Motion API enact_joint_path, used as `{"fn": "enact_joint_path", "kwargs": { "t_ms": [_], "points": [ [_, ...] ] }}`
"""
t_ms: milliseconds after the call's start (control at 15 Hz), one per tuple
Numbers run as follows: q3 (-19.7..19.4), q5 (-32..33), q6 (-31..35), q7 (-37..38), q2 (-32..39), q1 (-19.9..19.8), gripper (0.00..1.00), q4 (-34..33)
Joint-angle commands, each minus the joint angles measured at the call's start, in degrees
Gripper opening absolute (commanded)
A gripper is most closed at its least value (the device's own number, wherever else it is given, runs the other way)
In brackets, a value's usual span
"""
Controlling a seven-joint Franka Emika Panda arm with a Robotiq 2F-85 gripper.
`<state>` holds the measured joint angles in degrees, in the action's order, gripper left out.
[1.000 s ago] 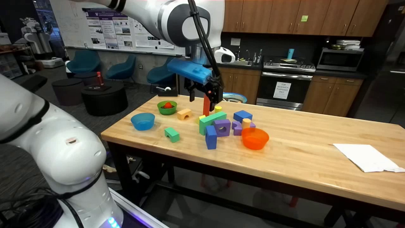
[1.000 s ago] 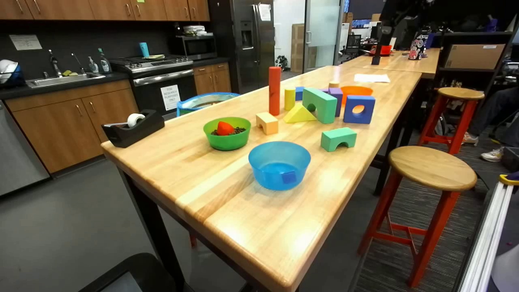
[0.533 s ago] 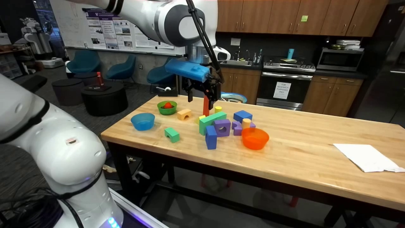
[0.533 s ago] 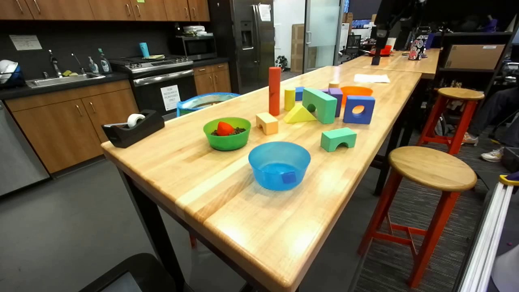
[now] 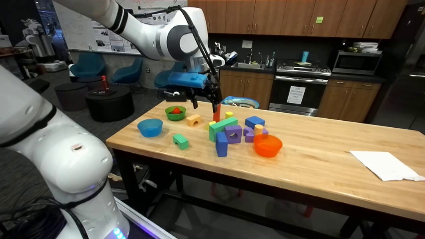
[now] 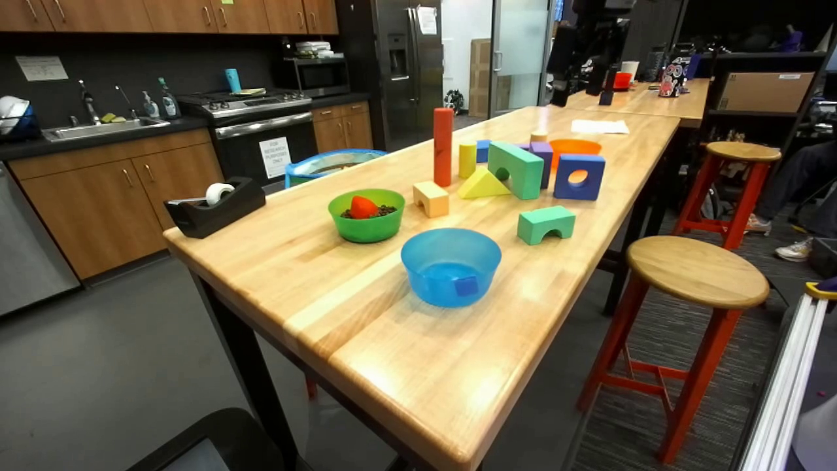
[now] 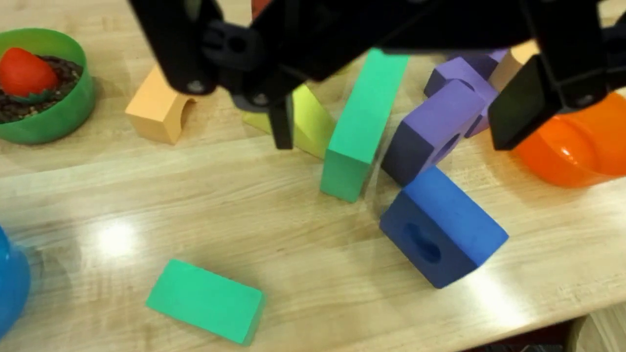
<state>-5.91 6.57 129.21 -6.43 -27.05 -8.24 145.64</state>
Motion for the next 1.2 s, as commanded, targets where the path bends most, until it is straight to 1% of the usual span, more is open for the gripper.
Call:
{"fn": "enact_joint_path", "kwargs": {
  "t_ms": [0,200,333,533,733,867,1000,1133],
  "points": [
    [2.34,-0.25,3.66,5.43,5.78,1.44,1.0,-2.28],
    [3.37,-1.33,5.64,8.93,9.8,2.43,1.0,-4.47],
    [3.1,-3.69,6.37,9.98,12.29,3.24,1.0,-6.33],
    [2.48,-7.76,6.88,12.91,15.76,3.06,1.0,-9.67],
    [1.68,-9.68,7.41,14.82,18.03,2.27,1.0,-12.27],
    [1.0,-8.74,6.38,14.13,19.56,1.67,1.0,-13.92],
    [-0.06,-8.85,3.04,10.69,21.15,1.48,1.0,-15.62],
    [-1.14,-9.82,-0.52,5.4,22.5,1.5,1.0,-16.9]
  ]
}}
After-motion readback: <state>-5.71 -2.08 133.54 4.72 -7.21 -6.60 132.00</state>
